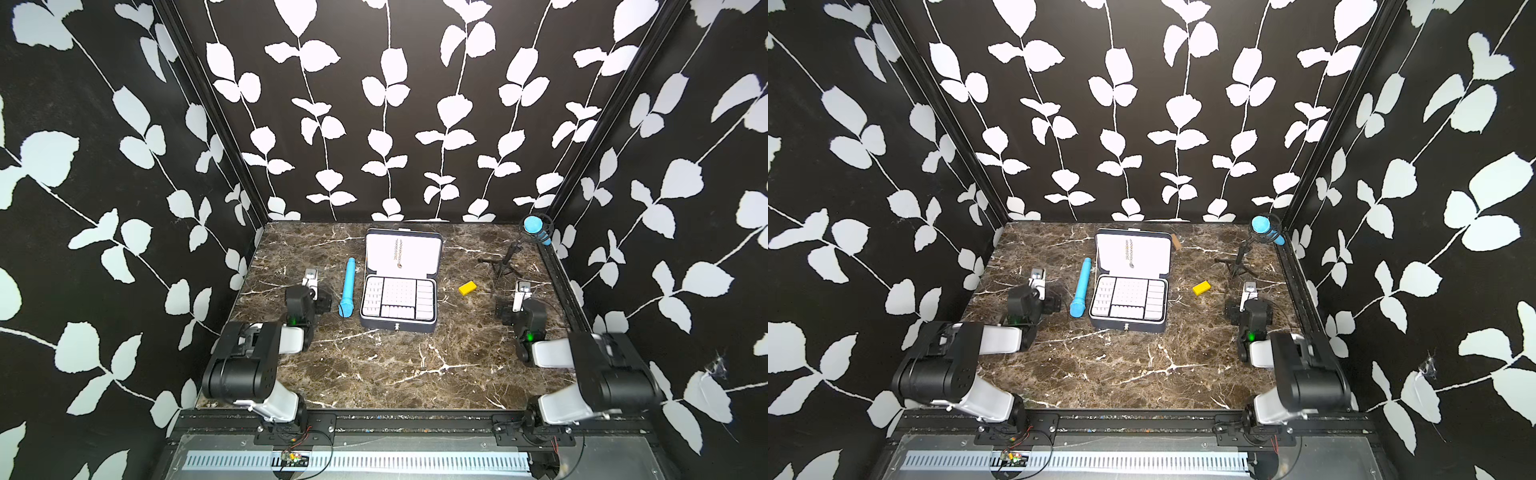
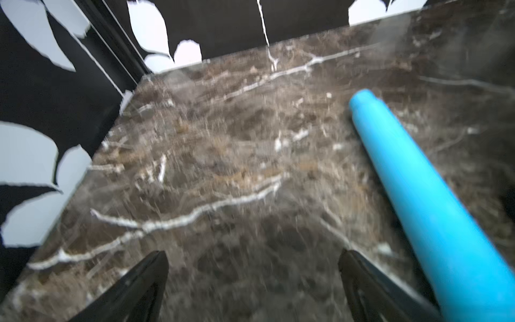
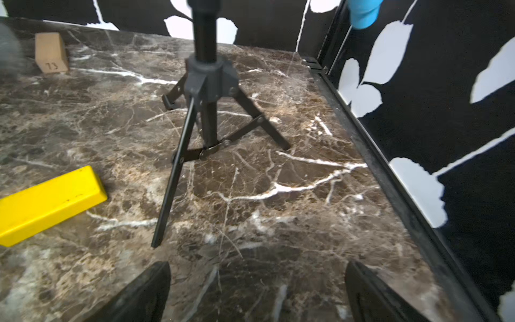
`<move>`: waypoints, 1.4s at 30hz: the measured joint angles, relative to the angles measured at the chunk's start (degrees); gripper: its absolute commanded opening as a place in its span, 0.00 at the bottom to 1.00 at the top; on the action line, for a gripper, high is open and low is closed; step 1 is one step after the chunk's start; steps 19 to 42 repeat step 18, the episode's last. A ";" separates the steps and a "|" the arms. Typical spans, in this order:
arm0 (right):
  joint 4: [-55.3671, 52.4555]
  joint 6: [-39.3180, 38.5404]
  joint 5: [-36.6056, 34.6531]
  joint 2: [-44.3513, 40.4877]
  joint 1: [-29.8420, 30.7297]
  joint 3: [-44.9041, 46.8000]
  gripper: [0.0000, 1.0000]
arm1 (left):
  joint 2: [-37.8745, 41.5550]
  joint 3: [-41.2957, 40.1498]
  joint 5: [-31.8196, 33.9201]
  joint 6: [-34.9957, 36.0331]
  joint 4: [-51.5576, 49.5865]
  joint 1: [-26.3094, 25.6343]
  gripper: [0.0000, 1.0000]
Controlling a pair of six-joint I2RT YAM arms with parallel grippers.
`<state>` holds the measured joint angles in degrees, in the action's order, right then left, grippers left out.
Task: Put jewelry chain into jewelry box
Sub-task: Reset both arms
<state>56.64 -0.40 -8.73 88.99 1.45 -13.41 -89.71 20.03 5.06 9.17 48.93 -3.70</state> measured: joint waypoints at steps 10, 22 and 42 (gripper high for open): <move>-5.11 1.57 -2.54 -1.29 0.26 -8.48 0.99 | -0.57 1.38 5.73 -3.21 3.74 -0.11 0.98; -6.73 1.75 -3.30 -1.29 0.28 -8.39 0.99 | -0.57 1.38 6.58 -3.61 3.78 -0.11 0.98; -6.73 1.75 -3.30 -1.29 0.28 -8.39 0.99 | -0.57 1.38 6.58 -3.61 3.78 -0.11 0.98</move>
